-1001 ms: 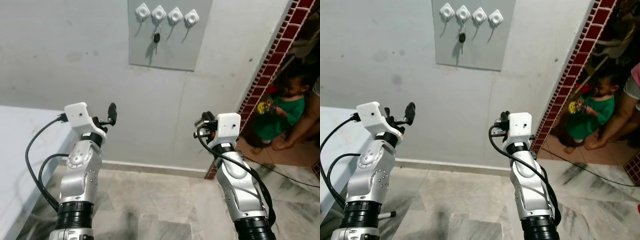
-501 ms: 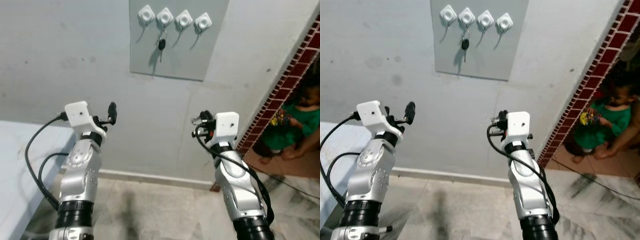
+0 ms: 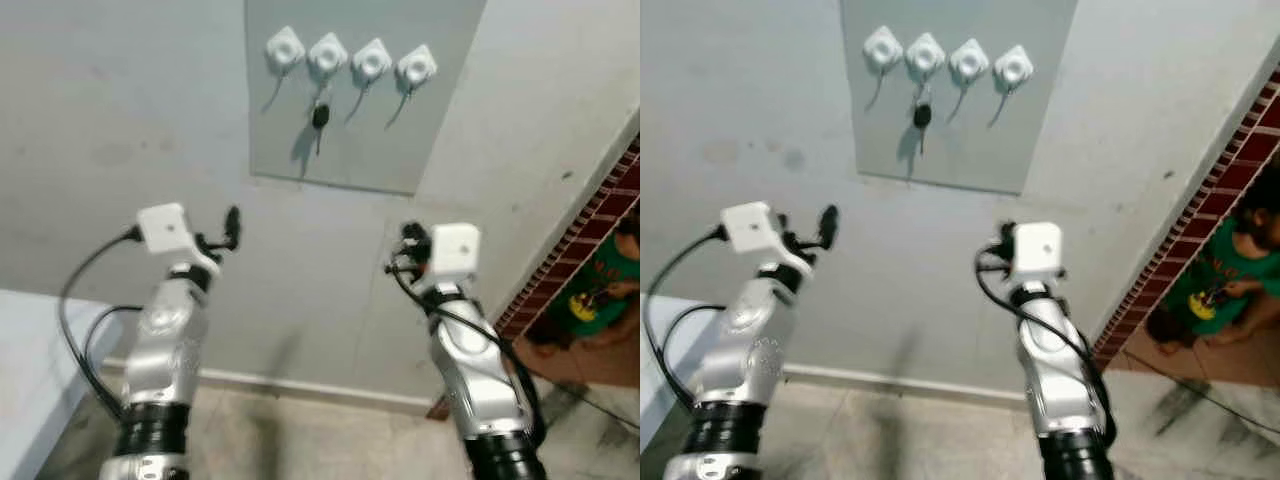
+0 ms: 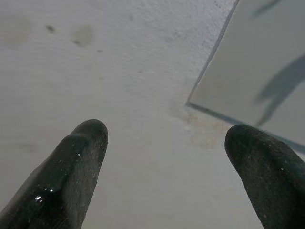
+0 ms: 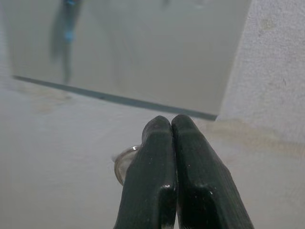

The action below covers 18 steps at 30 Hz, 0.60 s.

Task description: Hang keys on a hook

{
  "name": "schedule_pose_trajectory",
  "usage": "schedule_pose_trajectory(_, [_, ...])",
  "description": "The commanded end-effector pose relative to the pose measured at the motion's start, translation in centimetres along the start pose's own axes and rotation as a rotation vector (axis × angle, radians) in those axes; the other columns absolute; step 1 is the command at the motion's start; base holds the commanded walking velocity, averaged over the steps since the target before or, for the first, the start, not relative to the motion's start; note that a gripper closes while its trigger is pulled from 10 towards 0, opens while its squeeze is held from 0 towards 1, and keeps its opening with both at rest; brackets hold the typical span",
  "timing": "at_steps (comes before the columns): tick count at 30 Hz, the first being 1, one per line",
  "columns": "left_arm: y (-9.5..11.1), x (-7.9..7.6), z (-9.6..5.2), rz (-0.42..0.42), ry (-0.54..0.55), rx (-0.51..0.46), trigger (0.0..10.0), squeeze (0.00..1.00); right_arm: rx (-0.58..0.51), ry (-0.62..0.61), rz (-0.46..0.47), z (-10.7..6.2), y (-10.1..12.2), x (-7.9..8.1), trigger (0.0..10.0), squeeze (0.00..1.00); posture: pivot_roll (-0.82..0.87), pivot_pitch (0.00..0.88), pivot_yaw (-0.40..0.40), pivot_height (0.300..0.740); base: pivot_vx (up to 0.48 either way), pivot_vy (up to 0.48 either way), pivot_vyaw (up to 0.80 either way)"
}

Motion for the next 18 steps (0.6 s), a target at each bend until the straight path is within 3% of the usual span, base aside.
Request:
schedule_pose_trajectory(1, [0.0,-1.4,0.1,-0.009,-0.036,0.0,10.0,0.0,-0.016,-0.036,-0.01,-0.1,0.5,-1.4,10.0,0.0,0.05,0.002,-0.062,0.732,0.48,0.0,0.0])
schedule_pose_trajectory(11, [-0.1,-1.6,0.1,-0.014,-0.033,0.011,10.0,0.0,-0.009,-0.029,-0.014,-0.1,0.4,-1.2,10.0,0.0,0.05,0.0,-0.065,0.732,0.455,0.0,0.0])
schedule_pose_trajectory(18, [0.4,-2.4,-0.3,0.001,-0.07,-0.031,10.0,0.0,0.002,-0.017,-0.024,0.0,0.3,-1.4,10.0,0.0,0.05,0.005,-0.068,0.732,0.0,0.0,0.0])
Point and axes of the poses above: a point about 5 cm out from each wrist's last joint towards the gripper, its own z axis pointing out of the wrist towards the gripper, its own y axis along the axis of the wrist's last joint, x = y × z, the point moved 3 cm from there along z, pointing out of the wrist towards the gripper, and after that the axes turned 7 degrees about z, right-handed, at the moved point
